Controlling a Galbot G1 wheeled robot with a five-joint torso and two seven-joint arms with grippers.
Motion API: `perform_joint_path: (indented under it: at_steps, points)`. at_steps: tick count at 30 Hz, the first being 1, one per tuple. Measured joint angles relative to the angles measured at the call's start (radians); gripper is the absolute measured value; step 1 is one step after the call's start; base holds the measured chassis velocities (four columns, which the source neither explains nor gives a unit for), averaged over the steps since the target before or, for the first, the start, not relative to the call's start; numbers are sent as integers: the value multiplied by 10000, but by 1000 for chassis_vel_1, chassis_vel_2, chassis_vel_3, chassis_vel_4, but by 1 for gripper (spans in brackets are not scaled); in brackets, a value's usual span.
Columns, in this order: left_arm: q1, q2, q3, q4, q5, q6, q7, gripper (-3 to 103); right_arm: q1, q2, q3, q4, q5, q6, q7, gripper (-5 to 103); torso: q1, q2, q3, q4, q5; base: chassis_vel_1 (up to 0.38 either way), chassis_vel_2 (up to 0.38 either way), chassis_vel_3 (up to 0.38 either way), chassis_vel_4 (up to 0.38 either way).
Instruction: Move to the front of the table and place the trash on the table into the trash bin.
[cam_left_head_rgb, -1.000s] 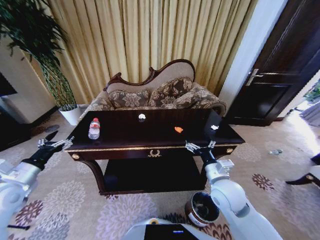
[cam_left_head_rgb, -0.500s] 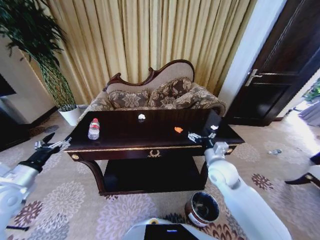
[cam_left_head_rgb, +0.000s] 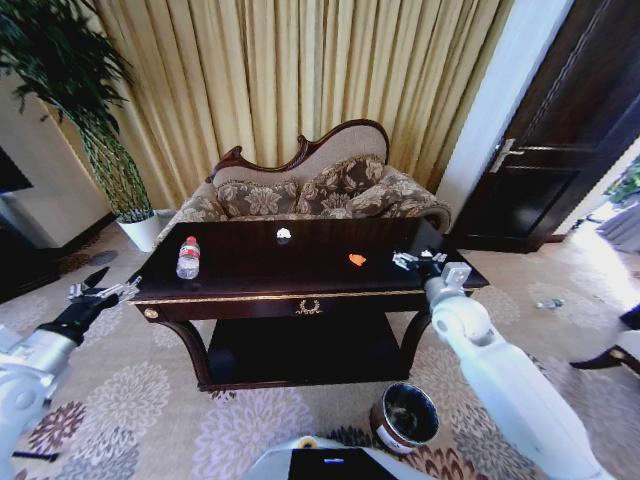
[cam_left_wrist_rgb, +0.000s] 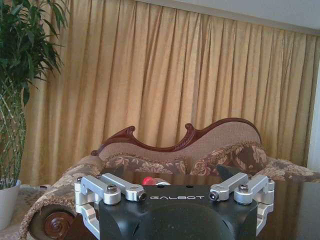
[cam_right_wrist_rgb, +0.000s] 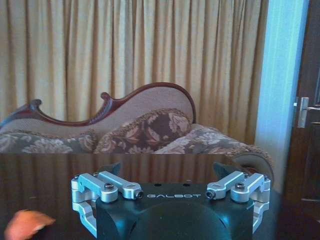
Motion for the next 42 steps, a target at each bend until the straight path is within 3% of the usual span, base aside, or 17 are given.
perform_joint_path:
  at_steps: [11,20,29,42]
  points:
    - [38,-61,-47,-29,49,-34,16,100,1216,-337,-435,-1636,209,-102,-449,100,0,0,0,1,0,0,0,0,0]
    - [36,-132,-54,-57,57,-43,16,100,1301,-338,-409,-2031,391,-871,-435,100,0,0,-1,0,-3,0,0,0,0]
    - [37,-194,-50,-61,89,-67,27,100,1857,-102,-581,-2125,1200,-1939,259,100,0,0,-1,-1,-3,0,0,0,0]
    - [39,-192,-44,-62,74,-74,49,100,2031,-17,-476,-2332,1411,-2305,848,100,0,0,-1,1,-2,0,0,0,0]
